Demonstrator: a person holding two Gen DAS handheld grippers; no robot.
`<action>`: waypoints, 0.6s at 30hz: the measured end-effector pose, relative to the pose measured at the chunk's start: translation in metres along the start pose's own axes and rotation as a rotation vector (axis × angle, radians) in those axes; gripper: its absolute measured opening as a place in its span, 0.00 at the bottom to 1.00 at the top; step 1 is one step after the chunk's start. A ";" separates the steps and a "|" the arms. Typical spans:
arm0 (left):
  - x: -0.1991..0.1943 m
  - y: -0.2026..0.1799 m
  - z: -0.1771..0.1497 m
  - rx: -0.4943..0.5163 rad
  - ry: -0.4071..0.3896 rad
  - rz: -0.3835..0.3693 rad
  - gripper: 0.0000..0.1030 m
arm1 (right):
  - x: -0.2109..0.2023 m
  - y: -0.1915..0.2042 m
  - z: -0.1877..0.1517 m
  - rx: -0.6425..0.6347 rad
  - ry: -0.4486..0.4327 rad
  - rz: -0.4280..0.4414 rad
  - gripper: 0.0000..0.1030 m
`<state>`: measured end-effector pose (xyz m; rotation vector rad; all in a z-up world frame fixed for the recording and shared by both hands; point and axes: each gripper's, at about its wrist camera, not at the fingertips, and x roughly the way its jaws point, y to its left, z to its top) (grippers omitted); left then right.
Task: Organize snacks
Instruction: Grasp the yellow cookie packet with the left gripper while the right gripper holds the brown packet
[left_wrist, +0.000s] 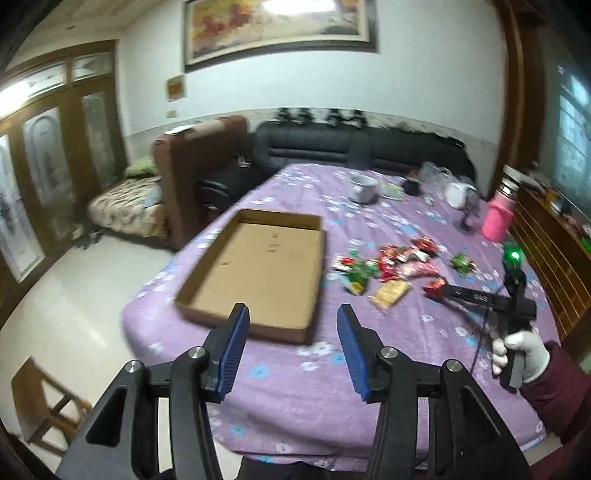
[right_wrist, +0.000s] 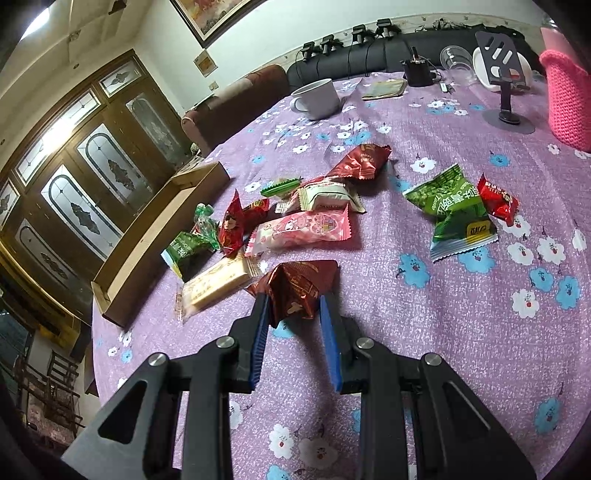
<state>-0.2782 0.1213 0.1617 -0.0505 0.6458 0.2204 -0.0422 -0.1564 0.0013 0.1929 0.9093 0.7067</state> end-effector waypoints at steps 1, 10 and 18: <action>0.009 -0.004 0.001 0.015 0.009 -0.031 0.51 | 0.002 -0.001 0.001 0.002 0.010 0.004 0.29; 0.118 -0.075 -0.008 0.244 0.159 -0.312 0.51 | 0.011 -0.009 0.003 0.045 0.067 0.028 0.29; 0.195 -0.125 0.006 0.413 0.239 -0.383 0.51 | 0.012 -0.010 0.005 0.056 0.067 0.031 0.29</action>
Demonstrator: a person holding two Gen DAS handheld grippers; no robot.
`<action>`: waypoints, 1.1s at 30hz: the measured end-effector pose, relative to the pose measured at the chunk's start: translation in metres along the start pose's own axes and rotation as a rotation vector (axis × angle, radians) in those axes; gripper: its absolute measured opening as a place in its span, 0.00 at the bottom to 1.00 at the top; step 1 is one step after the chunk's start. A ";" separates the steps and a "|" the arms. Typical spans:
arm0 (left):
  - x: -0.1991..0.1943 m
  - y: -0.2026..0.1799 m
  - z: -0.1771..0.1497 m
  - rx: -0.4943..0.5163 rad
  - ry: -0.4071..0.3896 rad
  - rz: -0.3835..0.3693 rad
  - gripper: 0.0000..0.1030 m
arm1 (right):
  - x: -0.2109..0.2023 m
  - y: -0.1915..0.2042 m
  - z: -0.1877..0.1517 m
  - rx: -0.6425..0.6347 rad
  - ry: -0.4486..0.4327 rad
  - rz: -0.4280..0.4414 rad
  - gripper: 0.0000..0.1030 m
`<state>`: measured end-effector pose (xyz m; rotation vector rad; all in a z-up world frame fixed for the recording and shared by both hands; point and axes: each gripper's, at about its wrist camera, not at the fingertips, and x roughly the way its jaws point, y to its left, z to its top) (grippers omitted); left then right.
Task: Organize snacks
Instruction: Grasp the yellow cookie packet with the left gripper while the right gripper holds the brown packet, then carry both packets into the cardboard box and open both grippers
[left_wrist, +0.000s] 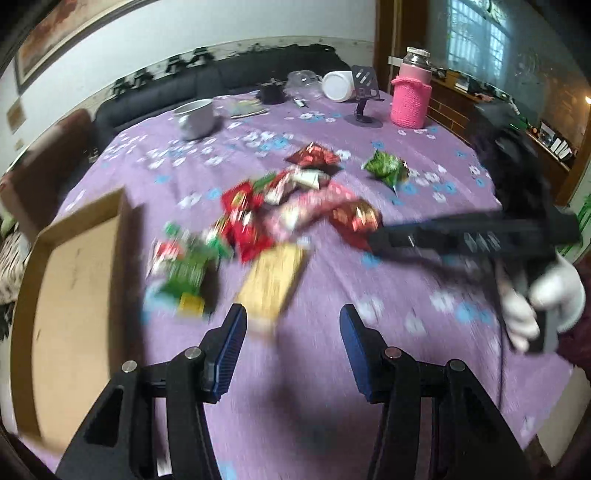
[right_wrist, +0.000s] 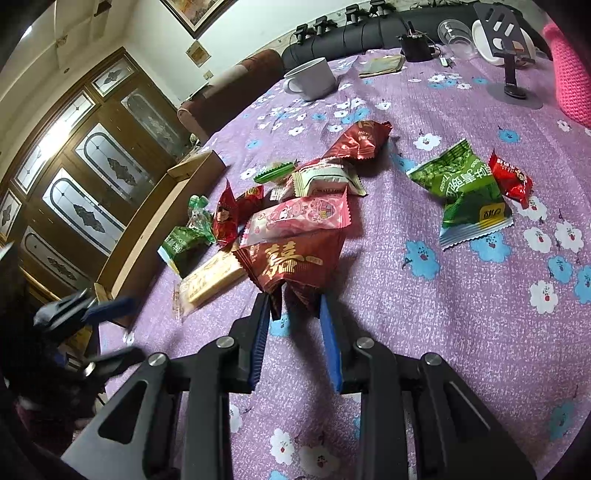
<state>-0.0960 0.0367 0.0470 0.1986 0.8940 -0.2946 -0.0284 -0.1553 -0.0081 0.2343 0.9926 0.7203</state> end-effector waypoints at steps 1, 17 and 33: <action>0.009 0.000 0.007 0.017 0.007 -0.006 0.51 | 0.000 0.000 0.000 0.003 0.001 0.003 0.29; 0.049 0.009 0.015 0.037 0.069 -0.102 0.32 | -0.003 0.013 -0.001 -0.049 -0.014 -0.072 0.44; -0.050 0.063 -0.032 -0.186 -0.139 -0.197 0.32 | 0.020 0.036 0.017 0.066 -0.077 -0.274 0.39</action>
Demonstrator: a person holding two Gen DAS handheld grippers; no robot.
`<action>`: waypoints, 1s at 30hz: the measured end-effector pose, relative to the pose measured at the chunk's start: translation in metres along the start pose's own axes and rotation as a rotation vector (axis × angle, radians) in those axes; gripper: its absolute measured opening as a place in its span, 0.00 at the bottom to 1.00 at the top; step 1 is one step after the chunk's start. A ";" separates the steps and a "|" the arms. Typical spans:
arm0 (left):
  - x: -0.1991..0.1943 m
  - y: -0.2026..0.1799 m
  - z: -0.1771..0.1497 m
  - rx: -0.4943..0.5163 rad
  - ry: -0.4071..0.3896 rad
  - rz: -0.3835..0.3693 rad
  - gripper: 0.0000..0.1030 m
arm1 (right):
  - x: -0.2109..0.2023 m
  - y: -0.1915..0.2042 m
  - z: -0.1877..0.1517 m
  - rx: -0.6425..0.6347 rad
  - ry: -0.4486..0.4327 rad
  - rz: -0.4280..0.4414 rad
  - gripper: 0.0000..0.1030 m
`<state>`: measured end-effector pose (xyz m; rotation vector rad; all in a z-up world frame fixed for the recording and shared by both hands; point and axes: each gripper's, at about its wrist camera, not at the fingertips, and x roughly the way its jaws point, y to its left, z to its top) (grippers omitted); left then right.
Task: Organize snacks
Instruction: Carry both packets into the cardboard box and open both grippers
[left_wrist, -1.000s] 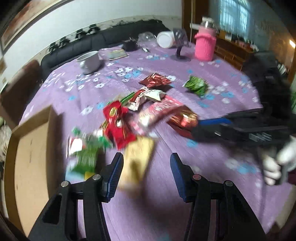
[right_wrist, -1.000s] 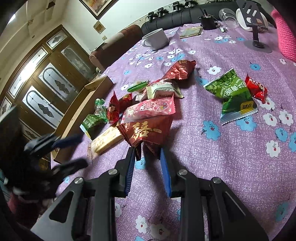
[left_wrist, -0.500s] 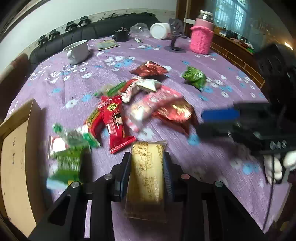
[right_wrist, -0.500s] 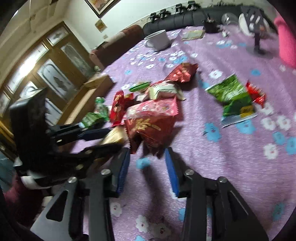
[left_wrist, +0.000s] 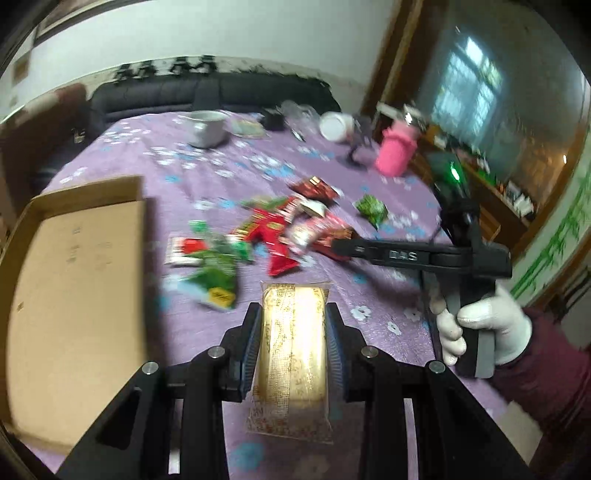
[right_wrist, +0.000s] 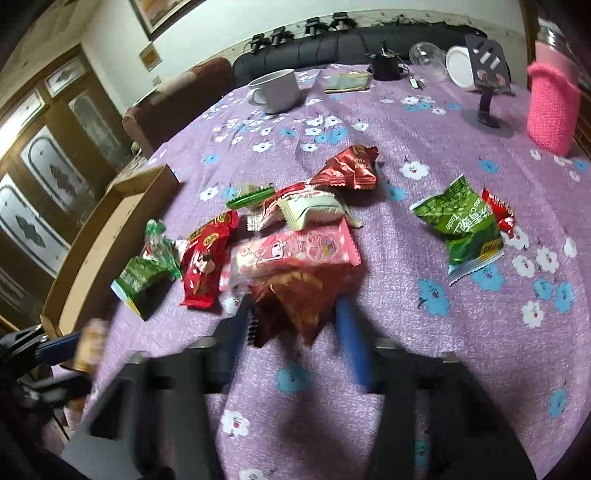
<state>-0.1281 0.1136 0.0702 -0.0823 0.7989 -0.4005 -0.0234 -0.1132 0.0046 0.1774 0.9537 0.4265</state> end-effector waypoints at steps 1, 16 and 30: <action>-0.009 0.008 0.000 -0.019 -0.014 0.006 0.32 | -0.005 0.000 -0.002 0.008 -0.010 0.001 0.38; -0.051 0.132 0.014 -0.249 -0.062 0.224 0.32 | -0.050 0.122 -0.001 -0.150 -0.041 0.209 0.38; -0.043 0.210 -0.013 -0.416 -0.004 0.320 0.33 | 0.061 0.265 -0.017 -0.332 0.158 0.339 0.39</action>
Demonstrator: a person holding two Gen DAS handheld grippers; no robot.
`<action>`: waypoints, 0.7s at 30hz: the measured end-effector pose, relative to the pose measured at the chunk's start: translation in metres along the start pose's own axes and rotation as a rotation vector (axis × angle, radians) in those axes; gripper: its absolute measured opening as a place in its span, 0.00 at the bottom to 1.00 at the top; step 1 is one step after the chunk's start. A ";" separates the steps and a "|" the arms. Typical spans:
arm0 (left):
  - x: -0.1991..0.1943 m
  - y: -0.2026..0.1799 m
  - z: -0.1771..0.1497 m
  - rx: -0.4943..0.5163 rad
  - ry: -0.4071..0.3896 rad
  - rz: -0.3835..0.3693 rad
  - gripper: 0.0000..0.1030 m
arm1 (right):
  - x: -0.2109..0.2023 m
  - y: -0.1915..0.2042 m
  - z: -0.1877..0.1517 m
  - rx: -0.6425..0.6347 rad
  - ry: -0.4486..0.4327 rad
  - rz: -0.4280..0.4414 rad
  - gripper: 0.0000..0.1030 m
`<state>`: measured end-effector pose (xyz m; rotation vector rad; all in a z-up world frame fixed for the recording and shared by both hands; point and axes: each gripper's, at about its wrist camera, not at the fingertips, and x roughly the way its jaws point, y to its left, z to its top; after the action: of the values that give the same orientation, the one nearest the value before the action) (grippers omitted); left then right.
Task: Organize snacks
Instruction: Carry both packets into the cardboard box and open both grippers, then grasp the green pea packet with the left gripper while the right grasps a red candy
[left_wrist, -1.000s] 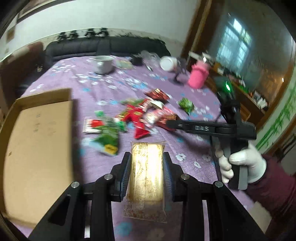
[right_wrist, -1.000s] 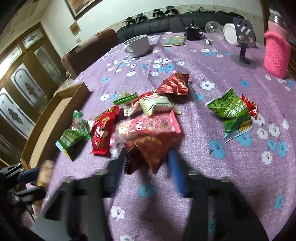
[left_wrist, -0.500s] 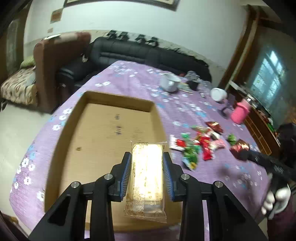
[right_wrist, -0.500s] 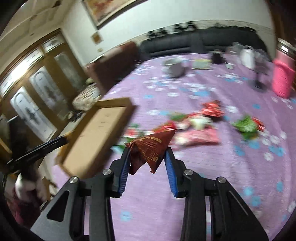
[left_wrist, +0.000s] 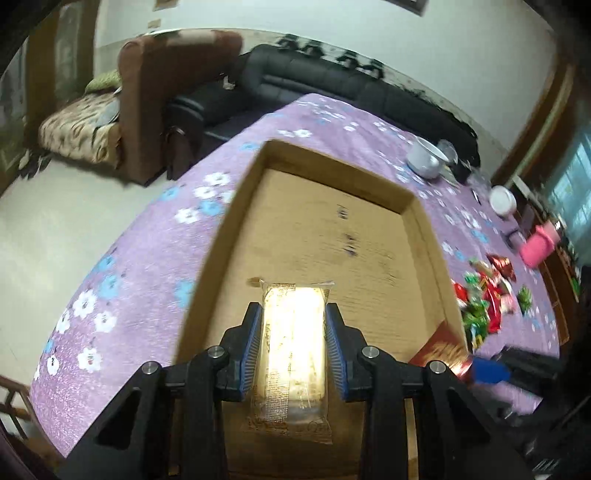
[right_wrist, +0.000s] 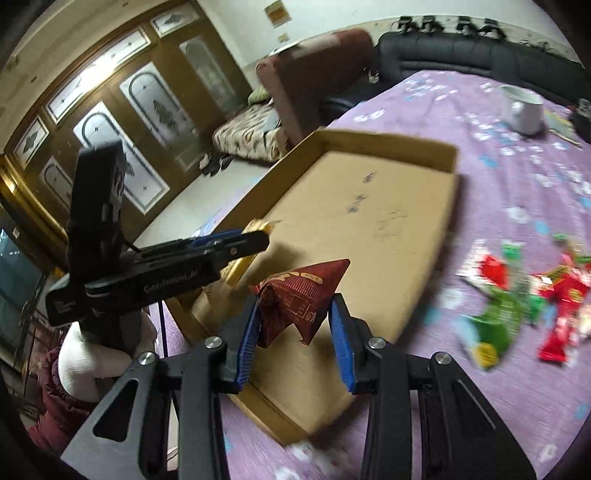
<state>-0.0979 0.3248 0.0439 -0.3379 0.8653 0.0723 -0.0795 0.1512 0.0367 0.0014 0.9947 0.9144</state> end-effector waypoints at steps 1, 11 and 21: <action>-0.001 0.006 0.000 -0.021 -0.001 -0.009 0.35 | 0.007 0.003 -0.001 -0.001 0.012 0.004 0.42; -0.048 -0.007 -0.004 -0.029 -0.135 -0.092 0.48 | -0.035 -0.018 -0.007 0.042 -0.093 0.023 0.49; -0.036 -0.110 -0.016 0.195 -0.102 -0.241 0.51 | -0.125 -0.154 -0.034 0.231 -0.219 -0.346 0.52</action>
<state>-0.1111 0.2189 0.0908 -0.2512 0.7190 -0.2155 -0.0299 -0.0432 0.0462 0.1182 0.8572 0.4686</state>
